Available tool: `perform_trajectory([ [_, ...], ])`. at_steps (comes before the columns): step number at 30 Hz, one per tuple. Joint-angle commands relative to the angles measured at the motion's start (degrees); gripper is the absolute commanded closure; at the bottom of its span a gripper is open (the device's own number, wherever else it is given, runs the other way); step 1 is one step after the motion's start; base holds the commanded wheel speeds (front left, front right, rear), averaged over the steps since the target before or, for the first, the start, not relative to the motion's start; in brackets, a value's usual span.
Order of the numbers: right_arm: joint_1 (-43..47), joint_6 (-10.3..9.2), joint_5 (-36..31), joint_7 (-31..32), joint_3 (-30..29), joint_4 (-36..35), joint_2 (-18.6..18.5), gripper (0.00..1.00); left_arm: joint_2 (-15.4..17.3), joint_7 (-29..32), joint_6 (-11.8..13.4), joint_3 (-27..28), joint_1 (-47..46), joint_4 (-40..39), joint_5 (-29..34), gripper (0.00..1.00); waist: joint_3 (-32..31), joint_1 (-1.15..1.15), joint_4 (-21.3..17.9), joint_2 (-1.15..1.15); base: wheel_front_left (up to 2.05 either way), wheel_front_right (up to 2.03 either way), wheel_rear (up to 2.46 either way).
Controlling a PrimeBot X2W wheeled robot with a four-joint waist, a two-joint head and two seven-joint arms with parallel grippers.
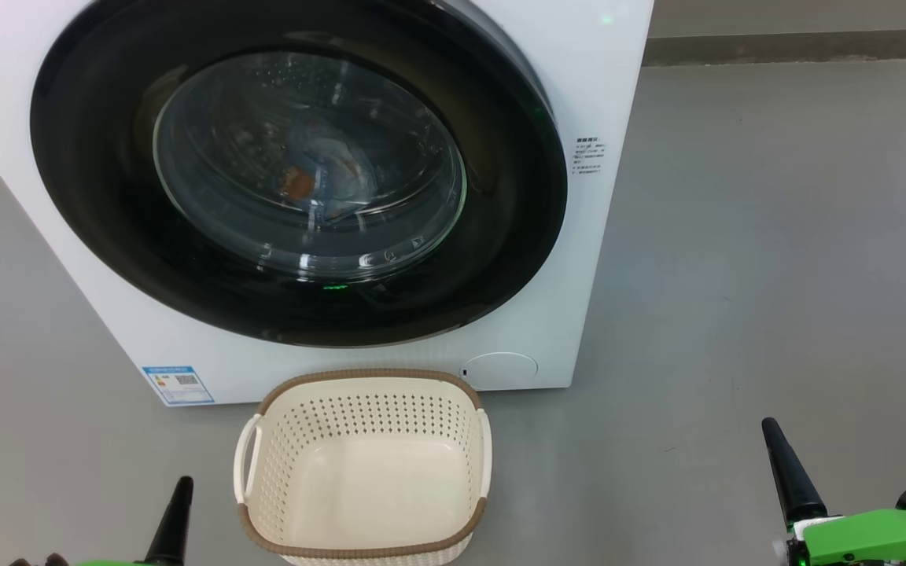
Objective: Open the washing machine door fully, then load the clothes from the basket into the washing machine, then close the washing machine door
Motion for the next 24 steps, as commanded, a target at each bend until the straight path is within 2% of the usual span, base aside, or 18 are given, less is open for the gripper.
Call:
perform_trajectory([
  [1,-2.6,-0.25,1.8,0.5,0.7,-1.2,-0.4,1.00,1.0,0.4,-0.5,1.9,-3.0,-1.0,-1.5,1.00,0.0,0.00,0.0,0.00,0.00,0.00,0.00],
  [24,-4.9,-0.32,16.3,4.5,-1.1,0.1,0.2,1.00,1.1,4.2,-1.0,3.7,-6.1,-0.3,-14.4,1.00,0.3,0.00,-0.8,0.00,0.00,0.00,0.00],
])
